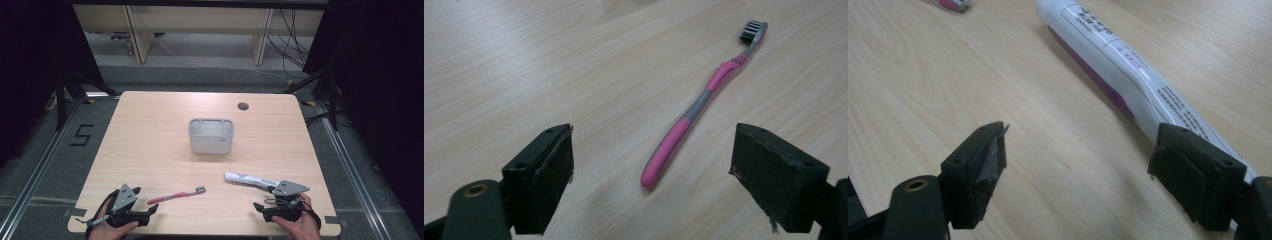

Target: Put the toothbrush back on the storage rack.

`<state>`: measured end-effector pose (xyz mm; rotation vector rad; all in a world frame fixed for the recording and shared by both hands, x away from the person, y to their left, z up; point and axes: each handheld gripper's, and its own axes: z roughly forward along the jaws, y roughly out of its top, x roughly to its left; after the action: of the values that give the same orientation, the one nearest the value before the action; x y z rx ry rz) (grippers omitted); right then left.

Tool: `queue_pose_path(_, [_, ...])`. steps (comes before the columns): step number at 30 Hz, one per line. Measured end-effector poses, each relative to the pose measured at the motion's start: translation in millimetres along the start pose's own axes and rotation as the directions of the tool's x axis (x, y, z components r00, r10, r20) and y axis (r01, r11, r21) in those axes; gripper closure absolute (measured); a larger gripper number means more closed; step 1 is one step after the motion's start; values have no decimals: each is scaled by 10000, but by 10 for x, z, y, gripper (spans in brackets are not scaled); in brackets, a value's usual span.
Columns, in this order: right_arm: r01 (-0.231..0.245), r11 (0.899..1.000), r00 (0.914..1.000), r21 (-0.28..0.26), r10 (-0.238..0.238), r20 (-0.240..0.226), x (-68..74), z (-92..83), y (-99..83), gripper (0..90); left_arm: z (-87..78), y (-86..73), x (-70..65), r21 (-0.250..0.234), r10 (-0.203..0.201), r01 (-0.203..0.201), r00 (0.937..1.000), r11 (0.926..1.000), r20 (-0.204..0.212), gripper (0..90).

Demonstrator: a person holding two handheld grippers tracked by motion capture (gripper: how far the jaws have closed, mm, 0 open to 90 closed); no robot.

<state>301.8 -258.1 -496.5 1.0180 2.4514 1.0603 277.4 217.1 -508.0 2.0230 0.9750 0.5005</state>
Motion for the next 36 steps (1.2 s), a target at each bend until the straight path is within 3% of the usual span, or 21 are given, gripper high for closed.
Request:
queue_pose_path(1, [215, 9997, 9998, -76, -215, 58, -12, 4, 2, 225, -3, 0, -3, -19, 5, -5, 10000, 10000, 3, 162])
queue_pose_path(3, [28, 10000, 10000, -14, -28, 85, 8, 6, -2, 225, 0, -1, -14, -99, -77, 77, 10000, 9999, -22, 158])
queue_pose_path(4, [24, 10000, 10000, 16, -24, 28, 2, 3, 5, 225, -18, -3, -2, 1, 387, -387, 9992, 9992, 83, 155])
queue_pose_path(7, [78, 10000, 10000, -7, -78, -19, -3, 8, 9, 225, -21, -3, -12, 55, 495, -495, 9988, 9988, 37, 155])
queue_pose_path(8, [73, 10000, 10000, -2, -73, -50, -3, 9, 9, 225, -8, -5, -34, -150, 313, -313, 9995, 9994, 29, 155])
queue_pose_path(10, [62, 10000, 9999, 8, -62, -109, 0, 13, 12, 229, -30, 5, -15, 141, 721, -721, 9974, 9973, -28, 160])
queue_pose_path(19, [-55, 10000, 9998, -18, 55, -179, 5, 12, 15, 231, -12, 24, -54, 113, 644, -646, 9977, 9978, 231, 238])
queue_pose_path(22, [-118, 9999, 9998, -52, 117, -159, 2, 15, 12, 231, 0, 52, -68, 384, 1004, -1017, 9944, 9941, 330, 253])
queue_pose_path(27, [39, 9999, 9999, -123, -41, -149, -2, 26, 13, 237, 6, 133, -75, 312, 1217, -1232, 9915, 9919, 470, 301])
queue_pose_path(29, [-260, 9997, 9996, -40, 260, -82, 21, 18, 15, 237, 9, 175, -78, 384, 1333, -1360, 9890, 9900, 640, 313])
queue_pose_path(31, [-146, 9999, 9999, -86, 146, -76, 10, 20, 17, 237, 27, 211, -84, 704, 1565, -1616, 9850, 9843, 728, 321])
queue_pose_path(36, [-163, 9999, 9998, 0, 163, -102, 7, 19, 14, 237, 77, 260, -119, 853, 1480, -1561, 9845, 9841, 942, 332])
